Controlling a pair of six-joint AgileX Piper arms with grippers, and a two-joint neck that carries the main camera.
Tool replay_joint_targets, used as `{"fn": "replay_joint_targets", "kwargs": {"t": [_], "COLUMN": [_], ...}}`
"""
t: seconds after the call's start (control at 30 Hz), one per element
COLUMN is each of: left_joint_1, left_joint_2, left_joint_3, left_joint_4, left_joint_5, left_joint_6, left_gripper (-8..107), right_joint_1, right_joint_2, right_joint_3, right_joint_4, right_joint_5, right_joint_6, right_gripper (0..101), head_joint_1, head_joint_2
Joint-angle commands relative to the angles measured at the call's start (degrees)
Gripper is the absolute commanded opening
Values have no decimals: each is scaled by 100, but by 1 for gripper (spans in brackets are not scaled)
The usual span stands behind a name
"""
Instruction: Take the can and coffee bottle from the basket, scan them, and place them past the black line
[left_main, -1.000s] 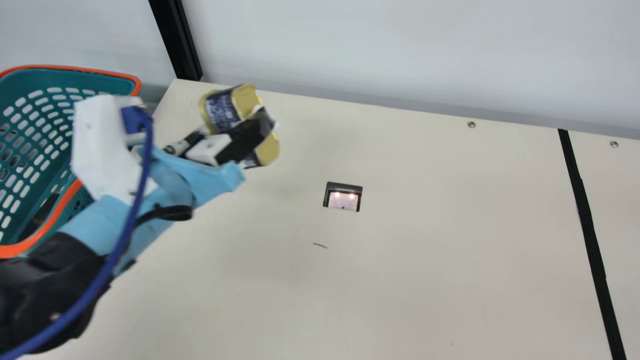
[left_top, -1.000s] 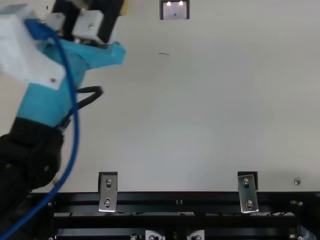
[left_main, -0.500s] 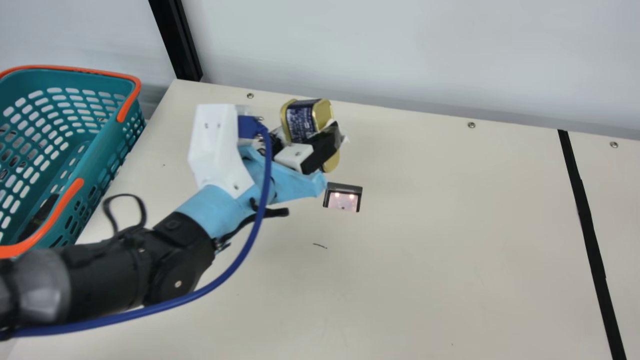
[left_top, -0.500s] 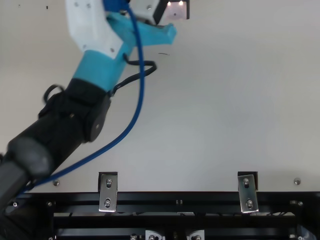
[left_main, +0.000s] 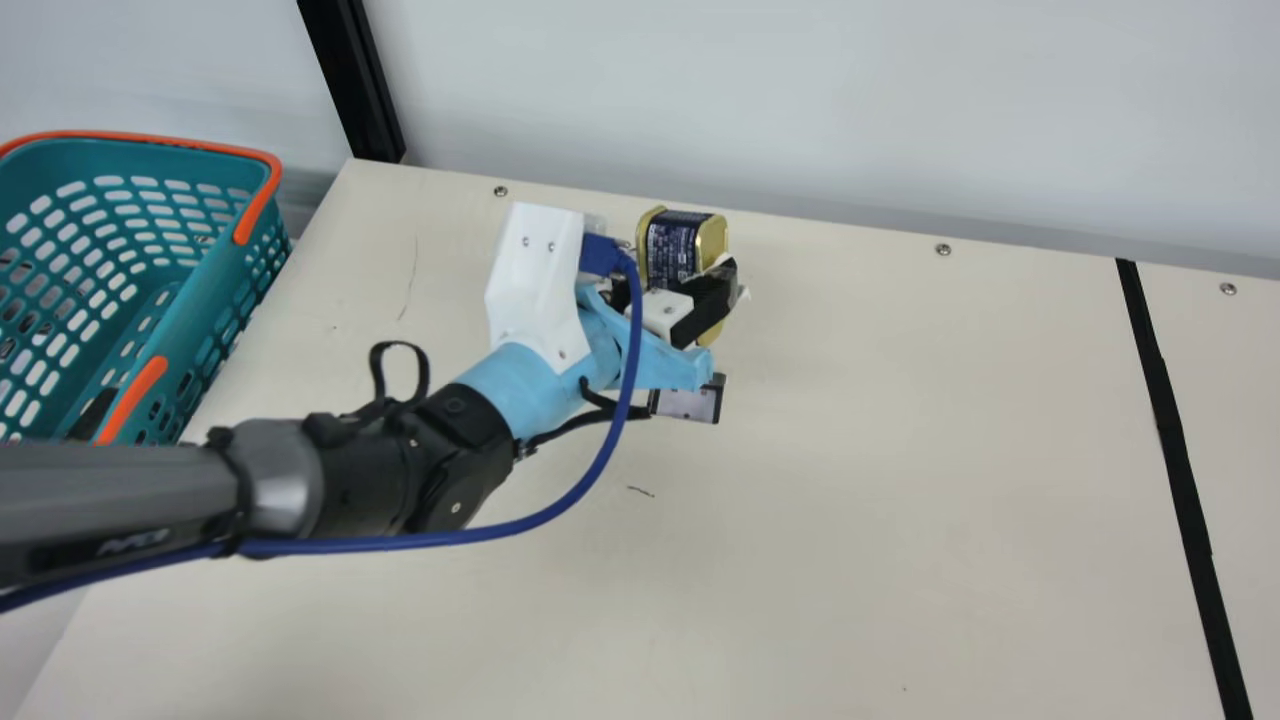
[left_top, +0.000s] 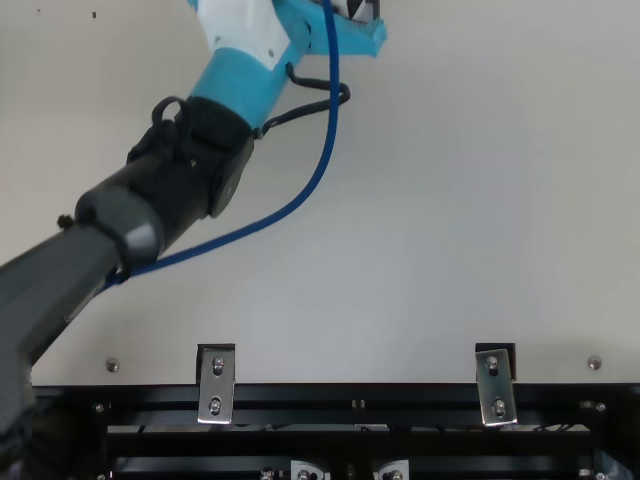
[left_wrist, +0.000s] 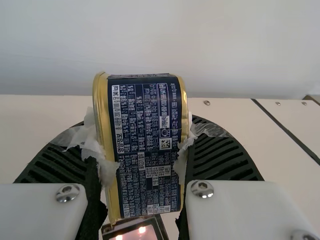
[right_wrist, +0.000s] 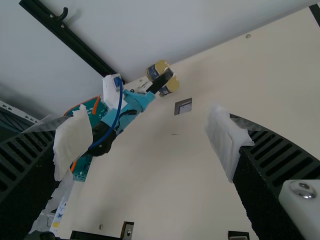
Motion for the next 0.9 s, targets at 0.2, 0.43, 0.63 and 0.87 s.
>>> {"fn": "replay_joint_targets", "kwargs": {"t": [0.2,0.43,0.63,0.87], "left_joint_1": [155,299,454,584], "left_joint_2": [297,-360,-1067,-1736], "left_joint_3": [-430,-424,-590,-980], "left_joint_4": [397,560,711,958], "left_joint_5": [38,423,1491,3272], "left_joint_6": [-155,-185,-76,278], "left_gripper": [10,10,10,10], "right_joint_1": [0,0,0,0], "right_joint_2": [0,0,0,0], "right_joint_3": [0,0,0,0], "right_joint_4": [0,0,0,0], "right_joint_5": [0,0,0,0], "right_joint_6": [0,0,0,0], "right_gripper": [101,101,101,101], "head_joint_1": [-8,-8,-8,-8], "head_joint_2": [-19,-19,-19,-19]}}
